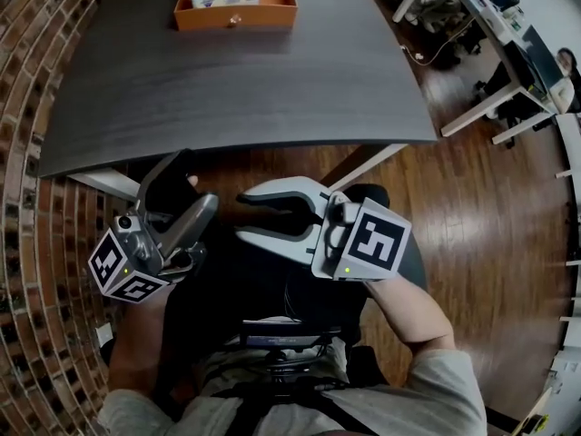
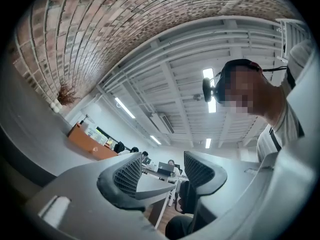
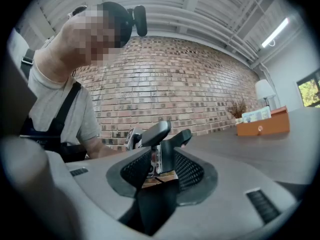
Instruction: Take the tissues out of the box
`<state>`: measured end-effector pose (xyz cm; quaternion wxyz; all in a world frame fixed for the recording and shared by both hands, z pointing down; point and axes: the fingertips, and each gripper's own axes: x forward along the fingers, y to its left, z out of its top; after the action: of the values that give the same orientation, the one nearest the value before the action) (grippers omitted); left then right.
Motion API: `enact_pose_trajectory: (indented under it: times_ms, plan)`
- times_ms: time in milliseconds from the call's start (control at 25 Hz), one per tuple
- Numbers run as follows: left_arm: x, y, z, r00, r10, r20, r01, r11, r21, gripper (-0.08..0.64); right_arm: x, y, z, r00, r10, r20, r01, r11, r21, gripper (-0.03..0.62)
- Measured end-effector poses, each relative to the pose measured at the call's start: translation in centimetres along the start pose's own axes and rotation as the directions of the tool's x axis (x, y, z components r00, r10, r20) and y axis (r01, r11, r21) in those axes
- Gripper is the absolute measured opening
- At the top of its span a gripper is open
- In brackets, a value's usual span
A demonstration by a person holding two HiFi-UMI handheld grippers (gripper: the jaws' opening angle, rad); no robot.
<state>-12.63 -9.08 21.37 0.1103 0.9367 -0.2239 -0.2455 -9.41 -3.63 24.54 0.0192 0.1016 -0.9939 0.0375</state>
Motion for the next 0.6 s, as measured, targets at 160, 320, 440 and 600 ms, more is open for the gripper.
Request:
enact_pose_trajectory:
  times_ms: [160,320,440,600]
  plan:
    - [0.13,-0.20,0.06,1.000,0.000,-0.014,0.001,1.000,0.025,0.253,-0.02,-0.06,-0.11,1.000,-0.006,-0.004,0.006,1.000,0.007,0.141]
    - [0.22,-0.16,0.35,1.000,0.005,-0.014,-0.005,0.999,0.037,0.253,0.05,-0.11,-0.10,1.000,-0.003,-0.012,0.003,1.000,0.012,0.141]
    - [0.38,-0.37,0.59,1.000,0.009,-0.017,-0.008,0.998,0.059,0.253,-0.01,-0.06,0.06,1.000,-0.001,-0.011,0.001,1.000,0.016,0.141]
    - [0.33,-0.34,0.69,0.998,0.035,-0.052,-0.030,0.995,0.092,0.253,-0.01,0.18,0.23,1.000,-0.022,-0.010,0.023,0.998,0.066,0.141]
